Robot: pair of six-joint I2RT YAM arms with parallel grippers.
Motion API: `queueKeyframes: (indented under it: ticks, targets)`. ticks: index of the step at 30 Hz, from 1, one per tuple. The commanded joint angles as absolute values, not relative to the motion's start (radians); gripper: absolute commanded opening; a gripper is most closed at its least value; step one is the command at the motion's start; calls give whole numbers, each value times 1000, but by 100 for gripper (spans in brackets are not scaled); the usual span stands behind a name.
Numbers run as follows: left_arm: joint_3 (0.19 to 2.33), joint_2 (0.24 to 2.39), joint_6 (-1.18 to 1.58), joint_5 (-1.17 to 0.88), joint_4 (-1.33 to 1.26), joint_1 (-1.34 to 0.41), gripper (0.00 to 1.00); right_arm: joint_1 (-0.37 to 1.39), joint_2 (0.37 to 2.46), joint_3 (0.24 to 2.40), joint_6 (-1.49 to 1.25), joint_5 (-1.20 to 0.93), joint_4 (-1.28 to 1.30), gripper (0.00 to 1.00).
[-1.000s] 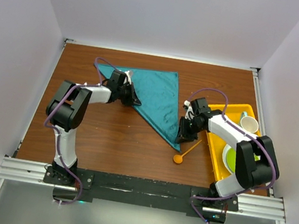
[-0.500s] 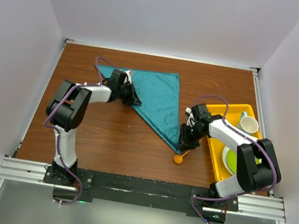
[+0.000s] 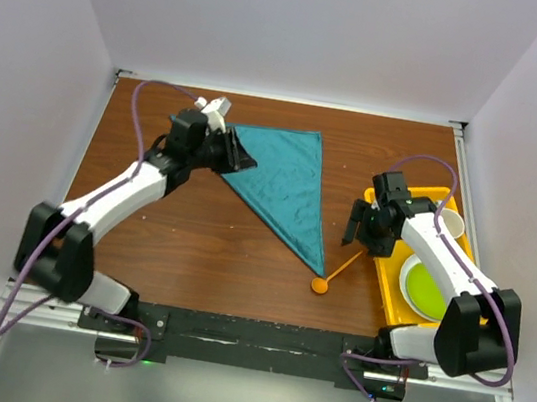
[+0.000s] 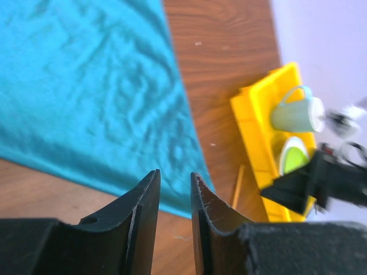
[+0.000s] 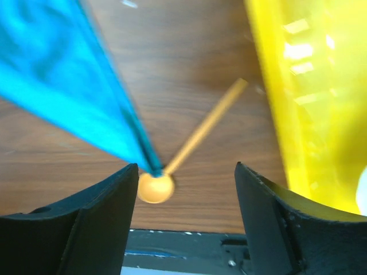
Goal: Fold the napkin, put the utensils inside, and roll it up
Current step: Grab a utensil with the right arm
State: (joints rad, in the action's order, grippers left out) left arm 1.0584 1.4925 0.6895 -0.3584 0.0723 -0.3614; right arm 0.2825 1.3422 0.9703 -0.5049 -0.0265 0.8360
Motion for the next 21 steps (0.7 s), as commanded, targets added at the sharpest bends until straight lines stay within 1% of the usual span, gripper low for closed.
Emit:
queueKeyframes:
  ticks: [1,2,3,6,8,11,14,16,18,21]
  targets:
    - [910,1307,721,-341,115,-377,33,279,1321,942,-564,3,885,66]
    - [882,1242,721,-341,127,-377,33,279,1318,916,-580,3,881,65]
    - [874,1209,718,-339,144,-377,33,278,1313,899,-594,3,862,59]
    - [861,1109,692,-339,231,-377,34,281,1298,856,-669,3,809,49]
    - [851,1039,681,-333,299,-377,35,282,1308,847,-741,11,805,44]
    - [821,938,698,-344,363,-377,37,331,1334,867,-833,52,821,43]
    - [816,846,725,-374,452,-377,39,420,1364,888,-917,86,827,44]
    - [801,766,729,-390,482,-377,41,420,1368,894,-968,167,821,44]
    - [788,717,724,-370,521,-376,43,420,1377,893,-1004,204,807,44]
    - [807,657,709,-365,596,-377,45,420,1425,887,-1037,193,804,44]
